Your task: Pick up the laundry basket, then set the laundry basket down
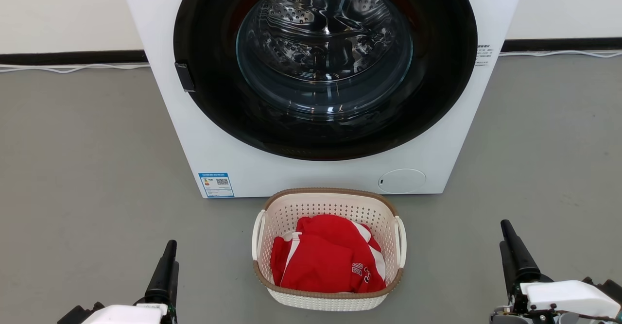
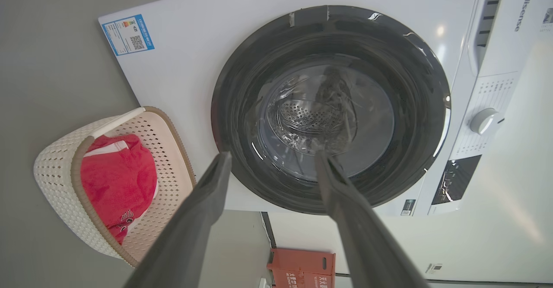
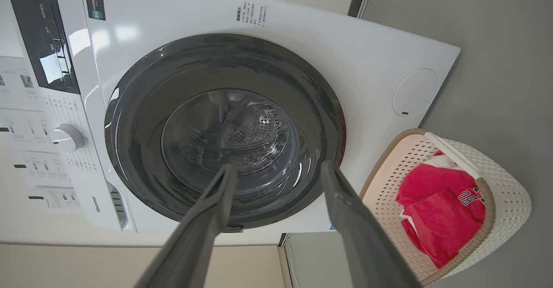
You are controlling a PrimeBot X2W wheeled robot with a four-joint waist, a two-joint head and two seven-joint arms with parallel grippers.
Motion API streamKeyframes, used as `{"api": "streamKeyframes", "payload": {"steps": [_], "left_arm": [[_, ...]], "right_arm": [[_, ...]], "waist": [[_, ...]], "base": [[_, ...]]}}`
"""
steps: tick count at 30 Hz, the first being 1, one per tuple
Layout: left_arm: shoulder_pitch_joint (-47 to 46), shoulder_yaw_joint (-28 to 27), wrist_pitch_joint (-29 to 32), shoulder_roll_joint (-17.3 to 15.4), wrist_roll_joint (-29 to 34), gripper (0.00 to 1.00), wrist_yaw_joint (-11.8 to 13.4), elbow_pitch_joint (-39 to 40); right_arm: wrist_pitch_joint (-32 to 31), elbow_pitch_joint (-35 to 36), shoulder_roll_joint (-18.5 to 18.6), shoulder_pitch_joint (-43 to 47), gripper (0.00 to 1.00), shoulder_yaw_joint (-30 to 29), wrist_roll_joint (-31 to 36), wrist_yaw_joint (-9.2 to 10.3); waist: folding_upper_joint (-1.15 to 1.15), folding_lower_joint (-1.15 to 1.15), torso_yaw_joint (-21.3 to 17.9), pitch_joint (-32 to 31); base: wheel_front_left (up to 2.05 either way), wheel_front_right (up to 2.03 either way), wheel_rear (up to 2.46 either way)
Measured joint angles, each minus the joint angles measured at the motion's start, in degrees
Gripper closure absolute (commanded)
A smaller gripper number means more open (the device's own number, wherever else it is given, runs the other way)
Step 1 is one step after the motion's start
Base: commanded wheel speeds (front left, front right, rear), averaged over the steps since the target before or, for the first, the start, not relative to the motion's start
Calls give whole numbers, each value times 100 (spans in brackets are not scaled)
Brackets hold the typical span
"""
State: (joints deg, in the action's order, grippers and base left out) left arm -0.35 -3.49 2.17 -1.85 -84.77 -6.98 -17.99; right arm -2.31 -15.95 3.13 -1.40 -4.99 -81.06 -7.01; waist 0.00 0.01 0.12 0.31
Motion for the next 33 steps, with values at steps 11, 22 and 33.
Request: {"api": "streamKeyframes", "payload": {"steps": [11, 22, 33], "left_arm": [[-7, -8, -197, -2, 883, 0, 0, -44], [-31, -4, -377, -30, 1906, 0, -1, -87], [-57, 4, -556, -48, 2688, 0, -3, -162]], "right_arm": [[183, 45, 89, -3, 0, 155, 1200, 0], [359, 47, 169, -9, 0, 314, 2158, 0], [545, 44, 216, -15, 0, 404, 2974, -3]], "waist": [[0, 0, -1, 2], [0, -1, -10, 9], [0, -1, -24, 19]], "base": [[0, 0, 0], [0, 0, 0], [0, 0, 0]]}}
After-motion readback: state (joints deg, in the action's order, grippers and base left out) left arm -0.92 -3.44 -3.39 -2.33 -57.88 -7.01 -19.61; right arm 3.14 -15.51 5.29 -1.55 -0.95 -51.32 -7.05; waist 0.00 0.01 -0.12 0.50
